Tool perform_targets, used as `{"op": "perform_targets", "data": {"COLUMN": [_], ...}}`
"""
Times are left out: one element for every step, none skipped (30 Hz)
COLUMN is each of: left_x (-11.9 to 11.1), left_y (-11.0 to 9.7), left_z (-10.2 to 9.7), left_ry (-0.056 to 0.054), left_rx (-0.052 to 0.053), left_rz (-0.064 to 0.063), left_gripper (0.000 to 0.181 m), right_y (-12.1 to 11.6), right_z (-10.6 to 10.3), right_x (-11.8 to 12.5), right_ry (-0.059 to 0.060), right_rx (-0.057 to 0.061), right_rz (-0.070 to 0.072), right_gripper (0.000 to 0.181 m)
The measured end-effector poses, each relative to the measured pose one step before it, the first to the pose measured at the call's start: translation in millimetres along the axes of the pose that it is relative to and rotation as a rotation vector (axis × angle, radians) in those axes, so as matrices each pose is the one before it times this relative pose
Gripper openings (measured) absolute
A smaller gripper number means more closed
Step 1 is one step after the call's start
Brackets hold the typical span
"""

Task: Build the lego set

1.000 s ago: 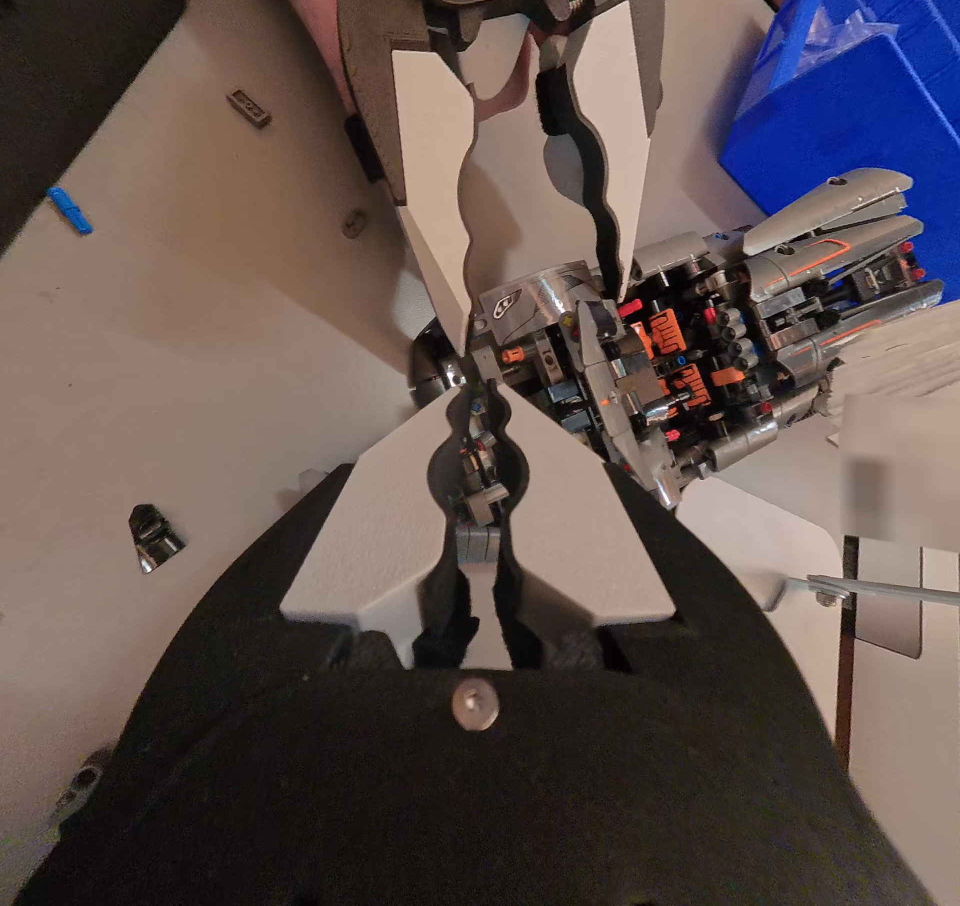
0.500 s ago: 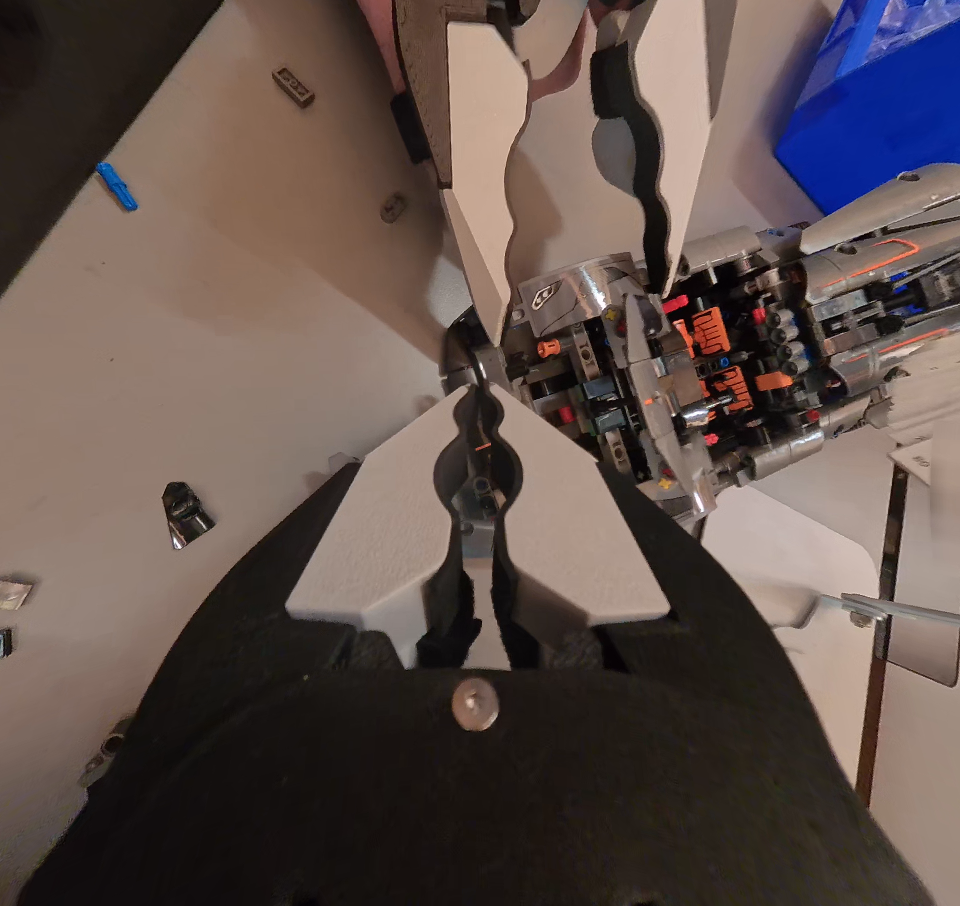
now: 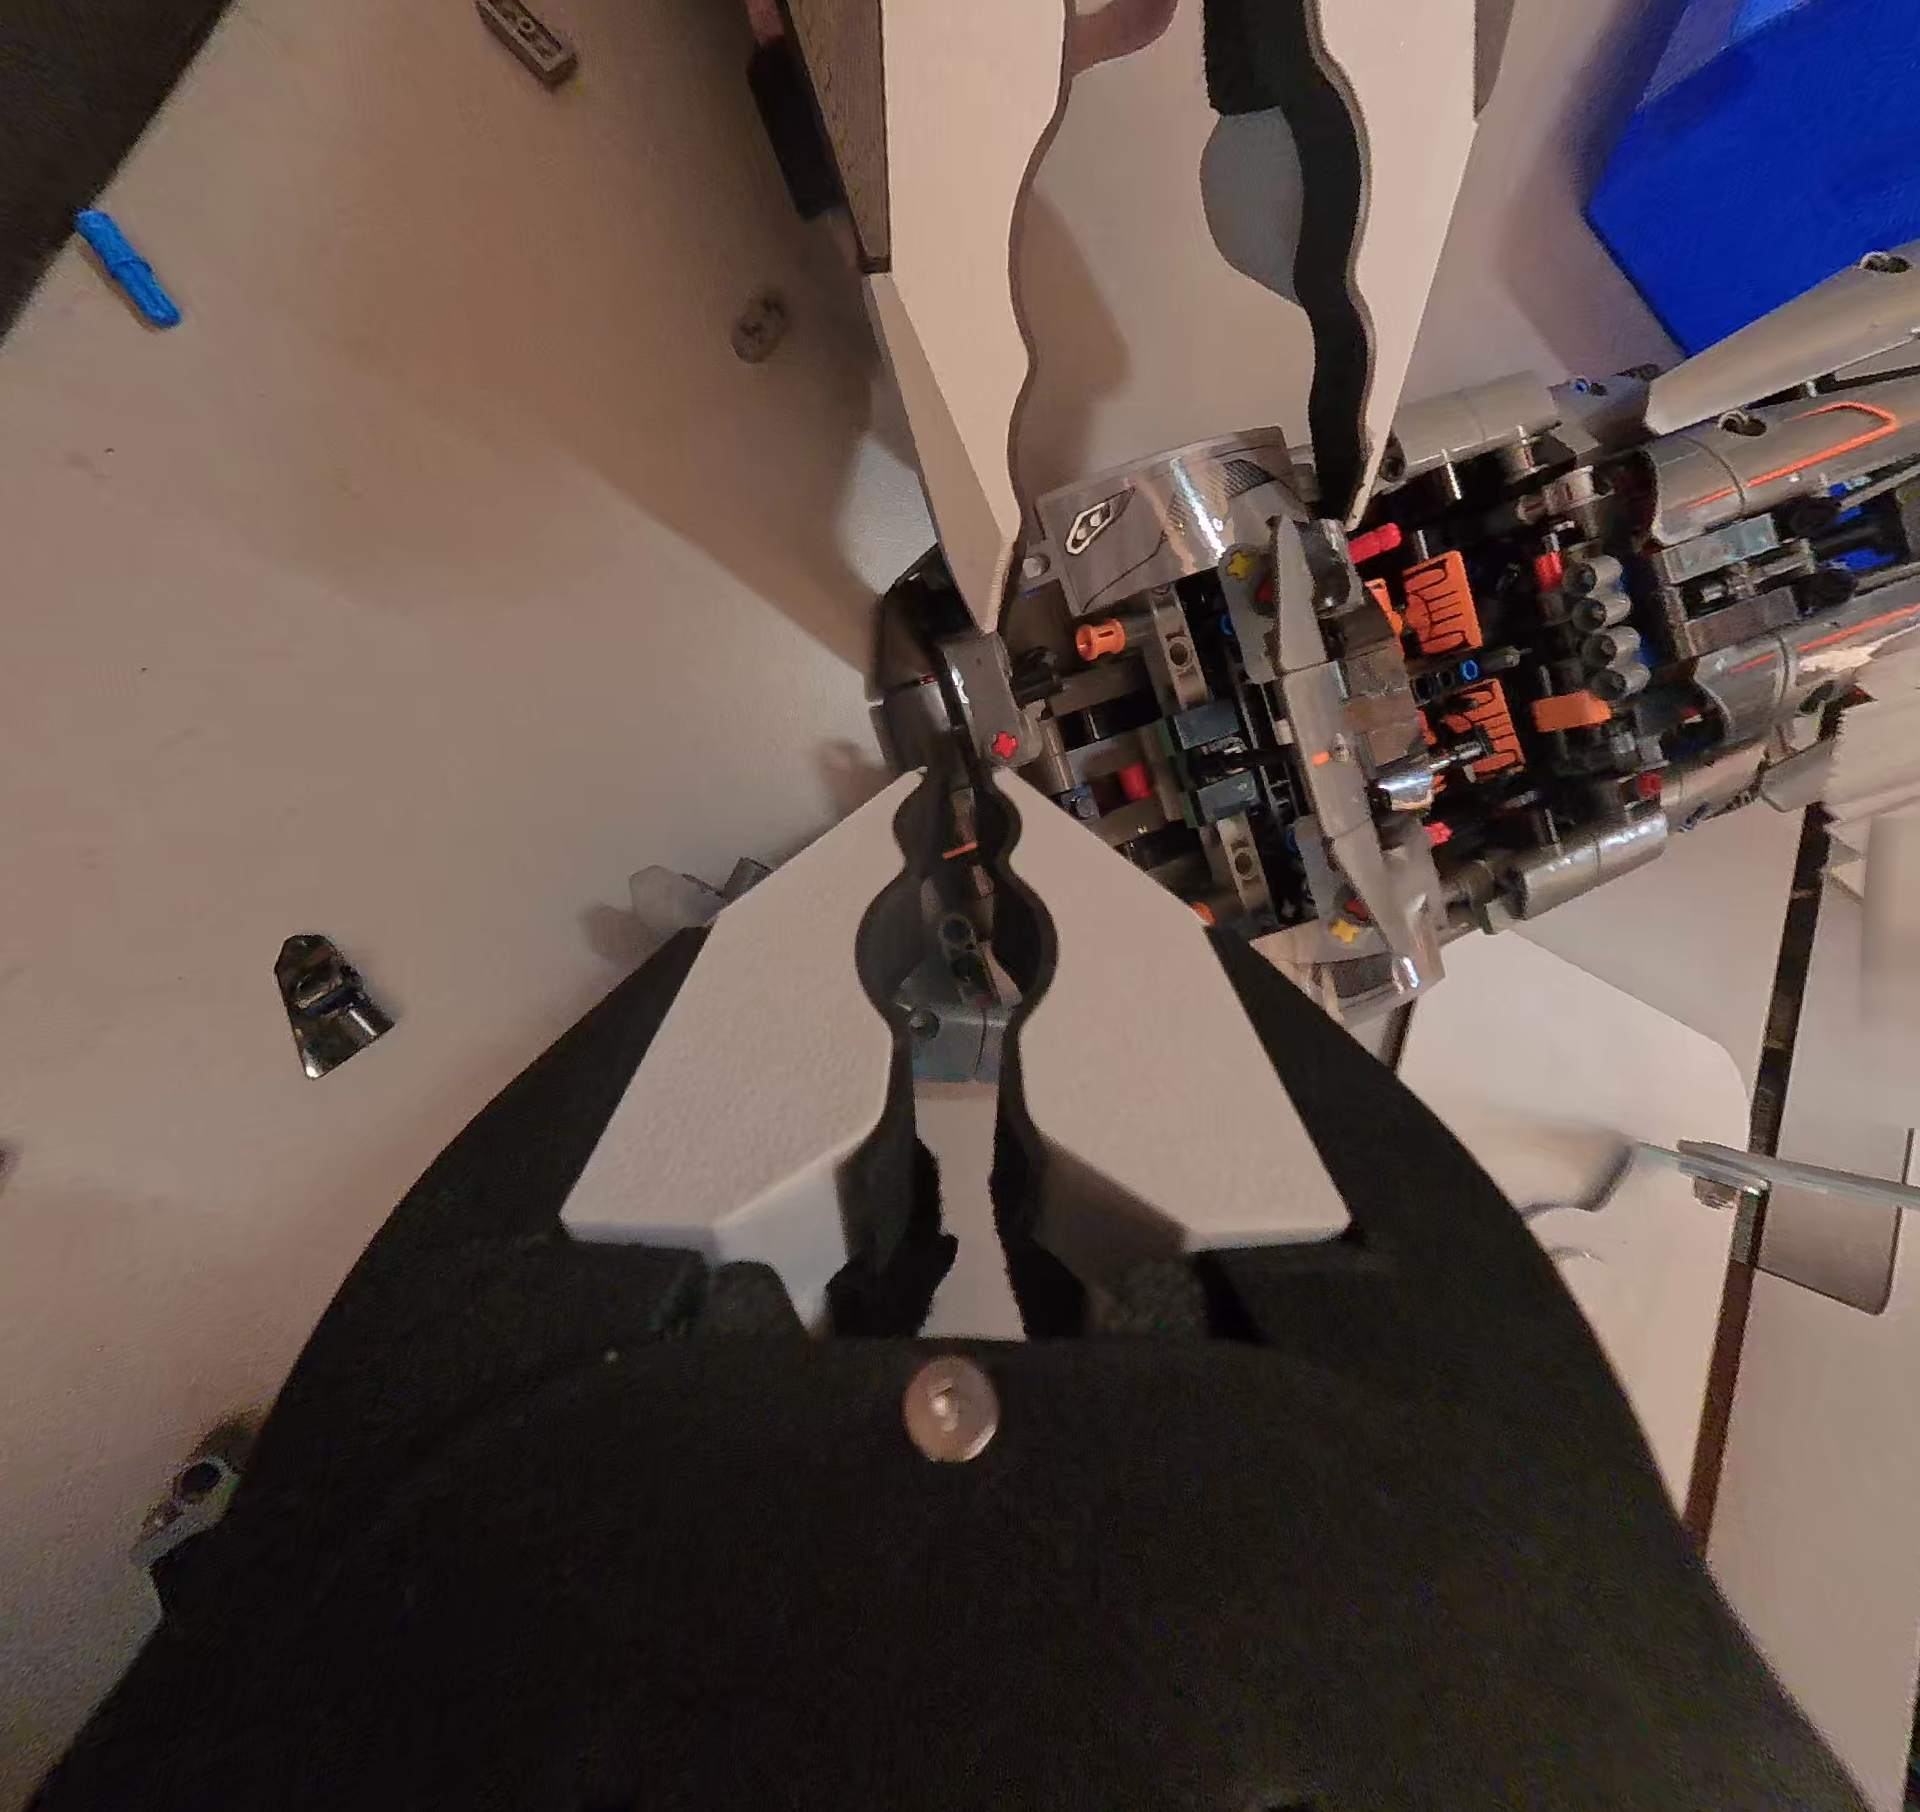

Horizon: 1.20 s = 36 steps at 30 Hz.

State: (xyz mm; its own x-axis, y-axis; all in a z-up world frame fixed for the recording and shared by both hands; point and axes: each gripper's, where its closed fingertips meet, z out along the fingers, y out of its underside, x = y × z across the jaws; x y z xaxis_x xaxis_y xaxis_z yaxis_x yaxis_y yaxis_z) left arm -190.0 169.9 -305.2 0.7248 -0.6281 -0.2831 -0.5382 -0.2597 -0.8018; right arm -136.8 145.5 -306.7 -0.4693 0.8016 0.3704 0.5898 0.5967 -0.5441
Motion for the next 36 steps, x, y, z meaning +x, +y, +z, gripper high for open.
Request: {"op": "perform_targets", "data": {"left_x": [0.0,-0.06,0.05,-0.01,0.02,0.04,0.0,-0.04,0.0,0.02,0.04,0.0,0.06,0.04,-0.02,0.04,-0.02,0.01,-0.03,0.01,0.07,0.02,-0.01,-0.02,0.0,0.0,0.02,0.01,0.02,-0.05,0.0,-0.02,0.0,-0.07,0.01,0.03], "left_y": [0.02,0.06,0.02,-0.08,0.0,0.01,-0.01,-0.01,0.0,0.01,0.01,0.06,0.01,-0.07,-0.01,0.09,-0.08,0.0,-0.01,0.0,0.01,0.0,0.09,-0.03,0.08,-0.01,0.0,0.08,0.0,-0.02,0.08,-0.01,-0.01,0.05,-0.01,0.01], "left_z": [-0.01,-0.04,0.1,-0.05,0.0,0.0,0.0,0.0,0.0,0.0,0.0,-0.05,0.0,-0.06,0.01,-0.01,-0.05,0.0,0.0,0.0,0.0,0.0,-0.12,0.07,-0.12,0.0,0.0,-0.11,0.0,0.07,-0.12,0.01,0.0,-0.04,0.01,0.0], "left_ry": [0.0,0.0001,-0.0002,0.0001,0.0002,0.0002,0.0,-0.0001,0.0,0.0002,0.0003,0.0004,0.0004,0.0004,0.0,-0.0001,0.0001,0.0001,-0.0001,0.0001,0.0004,0.0001,0.0,0.0002,0.0001,0.0001,0.0002,0.0002,0.0001,0.0001,0.0001,0.0,0.0,0.0,0.0001,0.0002], "left_rx": [-0.0001,0.0,0.0001,0.0,0.0,-0.0001,0.0,0.0001,0.0,-0.0001,0.0,-0.0001,-0.0001,-0.0001,0.0001,0.0001,0.0,0.0,0.0,0.0,0.0,0.0,0.0,0.0,0.0,0.0001,0.0,0.0,0.0,0.0,0.0,0.0001,0.0,0.0,0.0001,-0.0001], "left_rz": [0.0,0.0,0.0003,-0.0001,0.0001,-0.0001,0.0,0.0003,0.0,0.0,0.0,-0.0001,-0.0002,-0.0002,0.0003,0.0004,0.0,-0.0001,0.0002,0.0,-0.0002,0.0,0.0,-0.0002,0.0001,0.0002,0.0,0.0001,0.0,0.0,0.0,0.0002,0.0001,0.0,0.0002,-0.0001], "left_gripper": [0.073,0.073,0.073,0.073,0.073,0.073,0.073,0.073,0.073,0.073,0.073,0.073,0.073,0.073,0.073,0.073,0.073,0.073,0.073,0.073,0.073,0.073,0.073,0.073,0.073,0.073,0.073,0.073,0.073,0.074,0.074,0.074,0.073,0.073,0.073,0.073], "right_y": [-0.5,-1.25,-1.92,-1.95,-1.56,-0.79,0.36,0.71,0.07,-0.38,-0.45,-0.69,-1.04,-0.93,-0.24,0.07,0.44,0.49,0.48,1.12,1.59,0.84,0.23,0.01,-0.19,-0.15,-0.46,-0.67,-0.6,0.0,0.36,-0.08,-1.47,-1.64,-0.21,0.29], "right_z": [0.48,-0.19,-0.65,-0.91,-0.52,-0.14,0.41,0.53,0.32,0.17,0.06,-0.05,-0.15,-0.07,0.13,0.25,0.43,0.53,0.61,0.86,0.84,0.65,0.24,0.15,-0.09,-0.15,-0.2,-0.37,-0.39,-0.47,-0.5,-0.97,-1.42,-1.64,-0.89,-0.36], "right_x": [-1.4,-1.34,-1.79,-2.37,-2.04,-0.41,1.48,1.73,0.84,0.35,0.35,1.29,1.3,0.67,0.56,0.77,1.13,0.91,0.72,1.3,1.25,0.55,1.03,1.09,1.06,1.3,1.03,0.63,0.78,1.17,1.07,1.24,1.32,1.03,1.05,2.01], "right_ry": [-0.0082,-0.0086,-0.0095,-0.0133,-0.0111,-0.001,0.0089,0.0088,0.004,0.0016,0.0027,0.0084,0.0087,0.0036,0.0018,0.005,0.0082,0.0062,0.005,0.0095,0.01,0.0055,0.0063,0.0053,0.0052,0.007,0.0053,0.0024,0.0033,0.0051,0.0044,0.0043,0.0059,0.0034,0.0015,0.0071], "right_rx": [0.0056,0.0074,0.0084,0.0065,0.0049,0.0027,-0.0012,-0.0012,0.0033,0.004,0.002,0.0024,0.0041,0.0034,0.0014,0.0008,0.0002,-0.0013,-0.0033,-0.0079,-0.0101,-0.004,0.0004,0.0012,0.0018,0.002,0.0033,0.0048,0.0034,0.0003,-0.0022,0.0001,0.0099,0.0097,0.0009,-0.0018], "right_rz": [0.0007,0.0002,-0.0029,-0.0048,-0.0029,0.0007,0.0045,0.0042,0.0029,0.0032,0.002,-0.0001,-0.0003,0.0021,0.0033,0.001,-0.0006,0.0004,0.0002,-0.0021,-0.0041,-0.0029,0.002,0.0038,0.0015,0.0013,0.0029,0.0029,0.002,0.0,-0.0001,0.0007,-0.0005,0.0008,0.0047,0.0077], "right_gripper": [0.001,0.0,0.0,0.0,0.0,0.0,0.0,0.001,0.0,0.0,0.0,0.0,0.0,0.0,0.0,0.0,0.0,0.0,0.001,0.003,0.003,0.003,0.003,0.003,0.004,0.005,0.005,0.005,0.005,0.005,0.006,0.007,0.007,0.007,0.008,0.009]}}
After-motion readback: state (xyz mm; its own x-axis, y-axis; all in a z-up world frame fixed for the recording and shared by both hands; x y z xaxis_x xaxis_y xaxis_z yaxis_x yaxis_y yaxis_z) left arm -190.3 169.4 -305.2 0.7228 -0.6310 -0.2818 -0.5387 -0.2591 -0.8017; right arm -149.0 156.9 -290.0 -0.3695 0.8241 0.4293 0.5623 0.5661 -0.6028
